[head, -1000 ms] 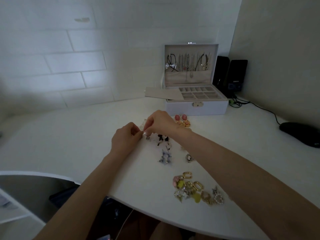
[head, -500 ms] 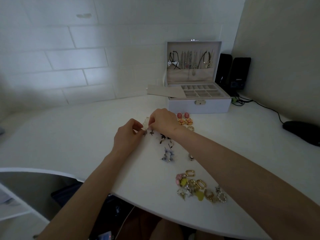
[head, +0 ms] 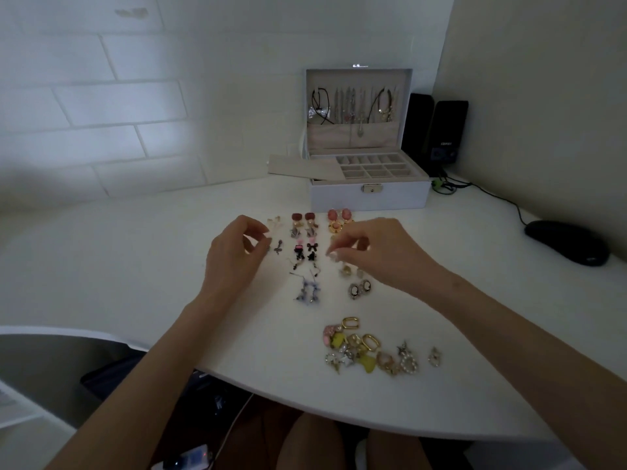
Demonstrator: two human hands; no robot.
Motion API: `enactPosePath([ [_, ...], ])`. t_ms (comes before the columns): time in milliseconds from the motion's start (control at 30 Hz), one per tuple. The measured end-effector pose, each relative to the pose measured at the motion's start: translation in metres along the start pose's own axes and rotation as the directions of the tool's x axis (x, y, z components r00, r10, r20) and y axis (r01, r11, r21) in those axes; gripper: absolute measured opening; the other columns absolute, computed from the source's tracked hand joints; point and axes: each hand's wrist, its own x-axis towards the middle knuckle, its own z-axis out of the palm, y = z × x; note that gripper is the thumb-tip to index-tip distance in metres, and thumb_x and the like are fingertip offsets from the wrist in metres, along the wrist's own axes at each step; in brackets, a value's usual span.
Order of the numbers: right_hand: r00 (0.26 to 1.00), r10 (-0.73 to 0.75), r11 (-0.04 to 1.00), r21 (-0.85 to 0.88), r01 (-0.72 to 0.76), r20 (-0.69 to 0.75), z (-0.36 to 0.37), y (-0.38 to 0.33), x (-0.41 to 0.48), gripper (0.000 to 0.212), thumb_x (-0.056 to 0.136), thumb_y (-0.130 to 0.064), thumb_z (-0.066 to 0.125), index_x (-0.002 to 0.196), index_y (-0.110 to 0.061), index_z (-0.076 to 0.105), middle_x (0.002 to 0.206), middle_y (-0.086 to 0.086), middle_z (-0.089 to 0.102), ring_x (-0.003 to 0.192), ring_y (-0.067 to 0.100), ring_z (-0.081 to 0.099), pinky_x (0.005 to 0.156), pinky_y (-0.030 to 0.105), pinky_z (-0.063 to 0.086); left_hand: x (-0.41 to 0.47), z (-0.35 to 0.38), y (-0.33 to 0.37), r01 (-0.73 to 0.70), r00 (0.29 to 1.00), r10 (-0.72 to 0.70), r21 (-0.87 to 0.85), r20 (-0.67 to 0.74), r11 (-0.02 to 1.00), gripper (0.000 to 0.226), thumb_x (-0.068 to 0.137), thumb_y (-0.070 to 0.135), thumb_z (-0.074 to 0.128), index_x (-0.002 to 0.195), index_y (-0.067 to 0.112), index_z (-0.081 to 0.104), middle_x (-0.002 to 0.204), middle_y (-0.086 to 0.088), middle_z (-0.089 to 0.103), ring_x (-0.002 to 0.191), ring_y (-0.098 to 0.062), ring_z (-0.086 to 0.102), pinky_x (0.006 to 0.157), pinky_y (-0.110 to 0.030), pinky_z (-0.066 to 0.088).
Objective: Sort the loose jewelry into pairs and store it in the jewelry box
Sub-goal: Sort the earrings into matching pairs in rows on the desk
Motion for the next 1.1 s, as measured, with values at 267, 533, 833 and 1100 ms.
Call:
enactPosePath([
  [267,0.986,0.006,0.999,0.047,-0.013,0.164,-0.014,0.022,-0.057,0.015,0.076,-0.018,0.075,0.079,-0.033,0.072,0.08,-0.015,0.068,0.068,0.012,0.056,0.061,0.014,0.042,-0.048,0.001,0.053,-0.184,0.888,0.23,-0.152,0.398,0.971,0.008,0.08,0.017,0.07,0.083,0.02,0.064,0.076,0.011,0.062,0.072,-0.004,0.055,0.063,-0.006,0.037],
  [533,0.981,0.013,1.0,0.0,-0.013,0.193,-0.018,0.026,-0.078,0.012,0.078,-0.02,0.073,0.079,-0.032,0.072,0.08,-0.015,0.064,0.072,0.005,0.055,0.068,0.015,0.043,-0.06,0.006,0.067,-0.294,0.79,0.311,-0.118,0.529,0.948,0.009,0.08,0.026,0.07,0.078,0.027,0.062,0.075,0.02,0.059,0.077,-0.002,0.052,0.067,-0.008,0.036],
  [833,0.978,0.072,0.997,0.013,-0.076,0.198,-0.021,0.037,-0.092,0.011,0.072,-0.018,0.078,0.073,-0.029,0.073,0.076,-0.009,0.065,0.069,0.009,0.054,0.066,0.023,0.045,-0.073,0.02,0.082,-0.418,0.672,0.411,-0.142,0.617,0.897,0.005,0.08,0.035,0.066,0.08,0.031,0.063,0.081,0.016,0.059,0.08,-0.003,0.051,0.072,-0.02,0.043],
  [1100,0.99,0.092,0.996,-0.008,-0.092,0.111,-0.022,0.04,-0.088,0.01,0.076,-0.016,0.074,0.074,-0.026,0.074,0.078,-0.006,0.067,0.069,0.009,0.053,0.064,0.015,0.038,-0.074,0.026,0.084,-0.488,0.609,0.448,-0.137,0.655,0.862,0.021,0.077,0.046,0.065,0.093,0.032,0.069,0.086,0.014,0.053,0.085,0.004,0.042,0.074,-0.01,0.033],
])
